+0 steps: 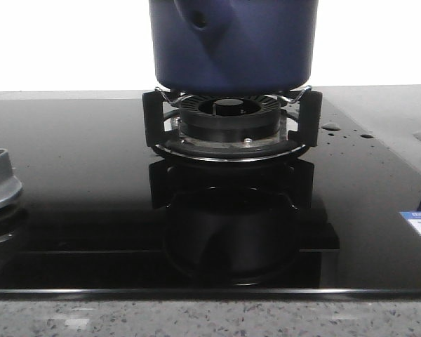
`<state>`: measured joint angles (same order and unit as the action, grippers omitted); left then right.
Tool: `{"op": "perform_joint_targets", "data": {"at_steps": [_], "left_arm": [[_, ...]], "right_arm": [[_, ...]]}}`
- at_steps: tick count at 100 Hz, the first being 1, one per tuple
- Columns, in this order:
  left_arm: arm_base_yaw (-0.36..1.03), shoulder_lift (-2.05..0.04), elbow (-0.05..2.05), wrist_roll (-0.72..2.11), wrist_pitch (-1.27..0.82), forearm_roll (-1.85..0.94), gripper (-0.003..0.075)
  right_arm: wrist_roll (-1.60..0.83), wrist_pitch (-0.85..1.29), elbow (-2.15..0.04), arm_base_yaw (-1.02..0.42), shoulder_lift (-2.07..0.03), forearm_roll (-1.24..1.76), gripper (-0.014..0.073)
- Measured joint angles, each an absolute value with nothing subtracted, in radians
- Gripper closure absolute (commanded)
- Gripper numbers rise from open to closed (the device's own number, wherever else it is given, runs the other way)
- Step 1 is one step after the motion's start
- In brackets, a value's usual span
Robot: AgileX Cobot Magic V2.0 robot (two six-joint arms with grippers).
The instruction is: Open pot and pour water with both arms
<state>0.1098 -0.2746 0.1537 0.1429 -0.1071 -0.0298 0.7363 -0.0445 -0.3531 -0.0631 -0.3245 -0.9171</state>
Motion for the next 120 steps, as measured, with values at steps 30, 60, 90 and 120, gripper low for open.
{"op": "perform_joint_targets", "data": {"at_steps": [30, 60, 90, 120], "left_arm": [[0.11, 0.001, -0.002, 0.056, -0.16, 0.02, 0.074], [0.11, 0.003, -0.002, 0.055, -0.346, 0.103, 0.074], [0.11, 0.003, -0.002, 0.055, -0.347, 0.107, 0.074], [0.11, 0.003, -0.002, 0.055, -0.347, 0.107, 0.074]], "right_arm": [[0.736, -0.044, -0.353, -0.063, -0.325, -0.917, 0.0665], [0.738, -0.041, -0.353, -0.063, -0.325, -0.917, 0.0665], [0.738, -0.041, -0.353, -0.063, -0.325, -0.917, 0.0665], [0.738, -0.041, -0.353, -0.063, -0.325, -0.917, 0.0665]]}}
